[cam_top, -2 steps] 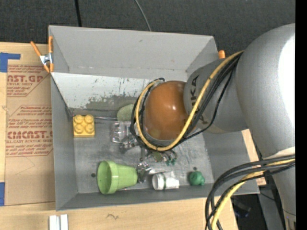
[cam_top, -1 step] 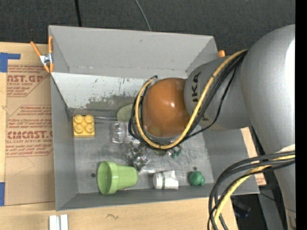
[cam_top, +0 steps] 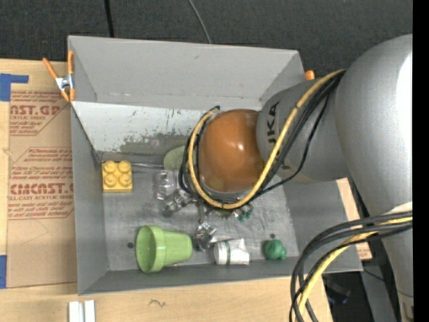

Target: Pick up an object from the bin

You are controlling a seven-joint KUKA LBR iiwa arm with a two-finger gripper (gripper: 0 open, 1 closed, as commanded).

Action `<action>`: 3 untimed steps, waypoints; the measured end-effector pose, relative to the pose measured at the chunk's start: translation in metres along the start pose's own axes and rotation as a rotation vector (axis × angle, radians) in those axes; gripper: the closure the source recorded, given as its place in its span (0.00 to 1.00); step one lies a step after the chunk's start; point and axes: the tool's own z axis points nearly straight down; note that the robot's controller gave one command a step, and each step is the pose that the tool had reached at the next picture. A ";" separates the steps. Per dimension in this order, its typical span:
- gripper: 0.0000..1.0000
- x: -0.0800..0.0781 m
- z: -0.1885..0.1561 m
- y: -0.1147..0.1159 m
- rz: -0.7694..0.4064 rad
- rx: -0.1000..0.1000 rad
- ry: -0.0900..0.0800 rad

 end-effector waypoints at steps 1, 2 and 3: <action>0.00 0.000 0.000 0.000 0.000 0.000 0.000; 1.00 0.011 0.001 -0.050 -0.399 -0.001 0.002; 0.00 0.010 0.002 -0.051 -0.399 0.001 -0.002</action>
Offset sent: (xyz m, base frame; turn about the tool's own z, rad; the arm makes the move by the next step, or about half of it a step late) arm 0.0213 -0.0479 -0.0039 -0.4012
